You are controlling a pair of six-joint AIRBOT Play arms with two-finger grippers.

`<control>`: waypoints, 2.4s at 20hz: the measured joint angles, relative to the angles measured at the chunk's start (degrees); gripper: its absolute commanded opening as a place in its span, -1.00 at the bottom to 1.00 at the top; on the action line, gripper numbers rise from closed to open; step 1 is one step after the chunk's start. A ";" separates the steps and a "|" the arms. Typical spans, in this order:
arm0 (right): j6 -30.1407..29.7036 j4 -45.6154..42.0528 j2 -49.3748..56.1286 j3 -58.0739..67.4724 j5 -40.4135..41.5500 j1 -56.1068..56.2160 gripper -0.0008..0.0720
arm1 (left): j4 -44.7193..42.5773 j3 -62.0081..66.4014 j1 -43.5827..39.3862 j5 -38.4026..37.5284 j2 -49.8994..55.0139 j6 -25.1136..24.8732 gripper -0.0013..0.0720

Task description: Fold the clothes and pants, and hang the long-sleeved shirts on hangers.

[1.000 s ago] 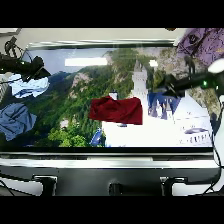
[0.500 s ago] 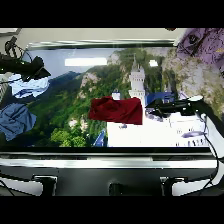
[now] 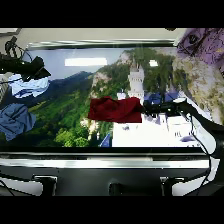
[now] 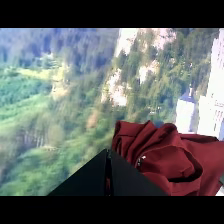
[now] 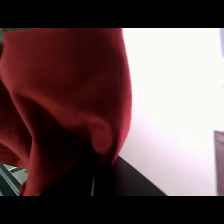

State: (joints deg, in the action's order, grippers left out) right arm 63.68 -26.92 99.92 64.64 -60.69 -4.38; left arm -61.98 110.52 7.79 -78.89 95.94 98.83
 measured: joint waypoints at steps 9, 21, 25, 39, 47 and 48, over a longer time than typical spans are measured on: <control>20.11 -15.06 -1.66 27.76 -2.64 0.50 -0.91 | 0.02 0.00 0.00 -0.09 0.00 0.00 -0.92; 45.94 -25.83 -1.84 52.04 -3.65 -11.04 -0.91 | 0.04 0.00 0.00 -0.24 0.00 0.00 -0.92; 47.78 -26.05 -1.86 52.81 -2.05 -16.26 -0.91 | 0.02 0.00 0.00 -0.24 0.00 -0.02 -0.92; 38.27 -37.59 -16.65 27.54 -14.95 -37.90 -0.91 | 0.04 0.00 0.00 -3.76 0.00 0.11 -0.92; 35.28 -43.15 -37.79 -10.95 -8.04 -46.42 -0.91 | 0.24 0.00 0.00 -4.57 0.00 0.15 -0.92; 35.32 -44.19 -39.76 -14.27 -7.52 -46.69 -0.91 | 0.33 0.00 0.00 -4.74 0.00 0.15 -0.92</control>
State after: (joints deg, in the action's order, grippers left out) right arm 99.00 -71.11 60.16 50.37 -68.20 -51.07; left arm -61.65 110.52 7.79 -83.64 95.94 98.98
